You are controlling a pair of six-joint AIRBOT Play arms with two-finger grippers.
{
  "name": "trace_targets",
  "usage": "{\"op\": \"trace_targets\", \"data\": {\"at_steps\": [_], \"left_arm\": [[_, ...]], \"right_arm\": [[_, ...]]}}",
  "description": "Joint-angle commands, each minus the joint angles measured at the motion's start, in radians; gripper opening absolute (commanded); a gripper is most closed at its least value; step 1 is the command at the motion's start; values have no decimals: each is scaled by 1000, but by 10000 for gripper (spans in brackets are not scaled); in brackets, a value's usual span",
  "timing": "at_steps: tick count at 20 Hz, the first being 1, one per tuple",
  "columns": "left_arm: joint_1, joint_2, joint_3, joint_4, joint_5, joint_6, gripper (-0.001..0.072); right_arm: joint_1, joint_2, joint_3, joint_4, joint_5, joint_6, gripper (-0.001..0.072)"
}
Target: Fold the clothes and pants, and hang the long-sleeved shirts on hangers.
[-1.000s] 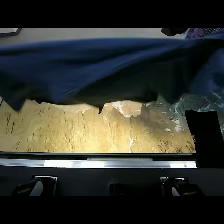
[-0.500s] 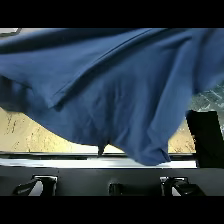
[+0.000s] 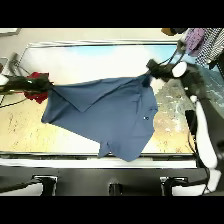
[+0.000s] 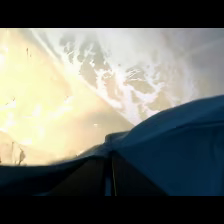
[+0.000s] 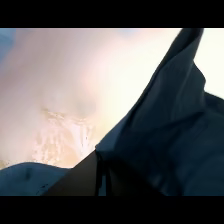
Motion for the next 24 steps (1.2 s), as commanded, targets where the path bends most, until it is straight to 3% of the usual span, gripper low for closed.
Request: {"op": "trace_targets", "data": {"at_steps": [1,4,5,6,7,8,9,13,17,21,24], "left_arm": [[-24,-210,0,-7,56,0,16],[-24,-257,0,-16,66,0,16],[-22,-258,0,-15,67,4,20],[-17,-256,5,-15,64,4,94],[-6,-252,16,-14,45,4,357],[12,-242,32,-13,15,5,664],[38,-225,49,-12,-16,7,705],[174,-100,66,-12,-124,78,705],[305,7,8,-12,-154,79,704],[337,29,-88,-11,-164,80,704],[326,26,-152,-12,-165,79,704]], "right_arm": [[0,-168,1,154,-8,-12,58],[0,-198,1,212,14,-15,146],[0,-194,1,217,37,-15,257],[-3,-185,1,217,70,-15,350],[-13,-166,1,216,124,-16,432],[-35,-137,1,216,198,-40,472],[-66,-102,1,216,272,-93,497],[-247,103,1,243,469,-261,497],[-419,243,-100,239,674,-375,492],[-427,367,-477,272,757,-438,477],[-362,467,-819,367,649,-464,487]]}}
